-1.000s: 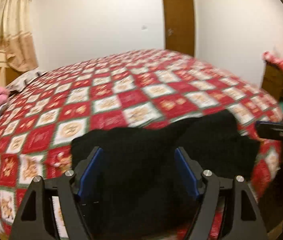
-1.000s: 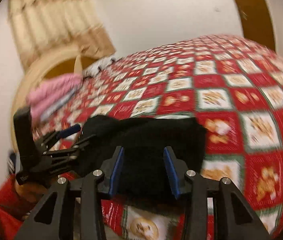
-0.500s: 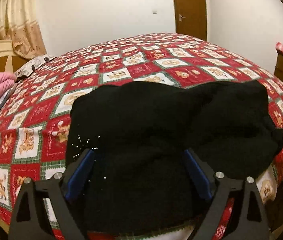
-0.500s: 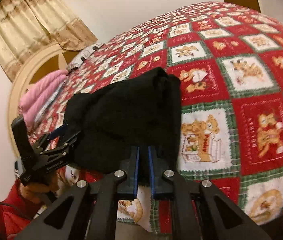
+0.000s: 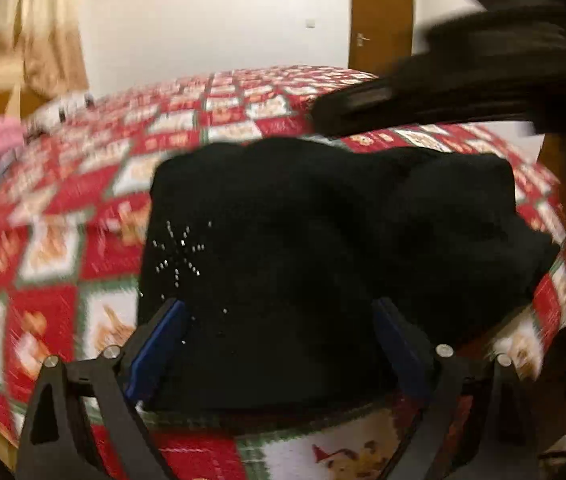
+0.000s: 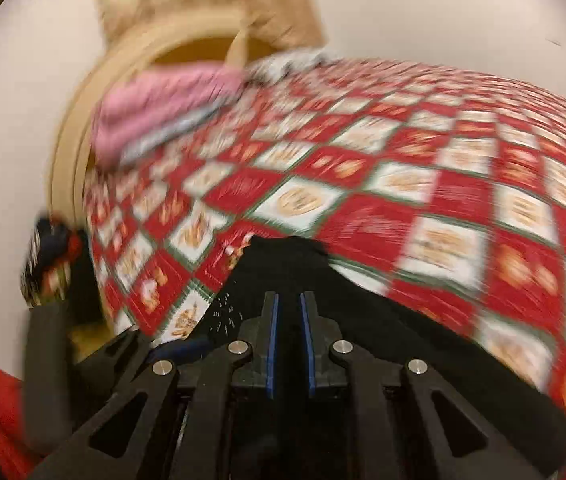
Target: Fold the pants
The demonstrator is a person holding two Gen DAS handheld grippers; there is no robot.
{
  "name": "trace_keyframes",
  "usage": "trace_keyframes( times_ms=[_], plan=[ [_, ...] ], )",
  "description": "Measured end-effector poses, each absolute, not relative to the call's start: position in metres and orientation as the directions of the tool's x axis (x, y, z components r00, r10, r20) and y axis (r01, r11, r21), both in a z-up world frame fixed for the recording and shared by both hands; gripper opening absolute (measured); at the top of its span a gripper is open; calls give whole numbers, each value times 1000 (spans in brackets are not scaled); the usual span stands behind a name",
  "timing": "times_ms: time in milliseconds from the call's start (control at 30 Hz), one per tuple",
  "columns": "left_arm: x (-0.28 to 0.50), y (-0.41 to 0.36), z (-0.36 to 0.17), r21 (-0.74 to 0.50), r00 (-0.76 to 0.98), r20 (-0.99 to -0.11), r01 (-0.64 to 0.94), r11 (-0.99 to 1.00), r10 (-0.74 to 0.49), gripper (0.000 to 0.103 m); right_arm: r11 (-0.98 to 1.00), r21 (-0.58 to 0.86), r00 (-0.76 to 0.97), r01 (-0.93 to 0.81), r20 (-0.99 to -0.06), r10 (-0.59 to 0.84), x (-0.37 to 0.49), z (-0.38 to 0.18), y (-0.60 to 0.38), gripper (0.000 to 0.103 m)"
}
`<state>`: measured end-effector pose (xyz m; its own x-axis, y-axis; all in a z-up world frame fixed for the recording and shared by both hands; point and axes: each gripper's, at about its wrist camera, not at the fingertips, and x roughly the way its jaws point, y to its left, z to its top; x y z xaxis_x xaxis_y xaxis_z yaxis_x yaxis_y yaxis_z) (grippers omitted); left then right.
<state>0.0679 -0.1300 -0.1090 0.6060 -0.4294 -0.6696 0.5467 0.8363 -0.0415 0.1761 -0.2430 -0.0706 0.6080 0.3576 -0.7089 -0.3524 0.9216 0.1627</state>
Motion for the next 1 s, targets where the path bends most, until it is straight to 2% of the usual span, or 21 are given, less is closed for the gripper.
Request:
trace_keyframes(
  times_ms=[100,167,267,400,467,533,567,600,633,700,733,767,900,1000],
  plan=[
    [62,-135,-112,-3,636,-652,542,840,-413,99,931,47,545,-363,-800,253,220,-105,-214,11],
    [60,-135,-114,6,644,-644,544,839,-413,99,938,119,555,-325,-780,291,243,-105,-219,11],
    [62,-134,-115,-11,633,-643,554,832,-430,99,962,140,524,-234,-815,246,270,-109,-225,11],
    [63,-131,-116,-16,633,-633,565,825,-446,99,909,244,486,-337,-782,390,269,-88,-223,12],
    [63,-131,-116,-9,638,-629,566,824,-445,100,874,228,441,-429,-791,423,262,-78,-207,14],
    [62,-132,-117,-1,640,-627,569,823,-444,102,857,181,414,-482,-815,405,262,-74,-193,31],
    [61,-132,-118,-3,639,-626,570,822,-446,102,848,169,393,-502,-829,398,265,-75,-186,54],
    [59,-133,-118,-6,638,-625,571,821,-449,102,842,156,379,-516,-840,388,268,-77,-181,66],
    [59,-133,-118,-8,638,-624,572,820,-451,102,836,151,365,-528,-848,384,270,-80,-178,67],
    [59,-132,-118,-10,637,-622,575,818,-456,102,826,143,318,-545,-877,361,278,-91,-171,64],
    [59,-131,-119,-11,637,-621,577,817,-458,102,827,118,305,-549,-893,330,280,-98,-168,53],
    [59,-131,-119,-11,637,-620,578,816,-459,103,829,85,290,-552,-913,287,282,-105,-164,23],
    [58,-129,-119,-5,641,-616,579,815,-459,103,864,88,283,-496,-924,257,286,-105,-165,18],
    [57,-132,-120,15,651,-615,575,818,-445,103,919,145,302,-367,-916,265,296,-109,-179,15]
  ],
)
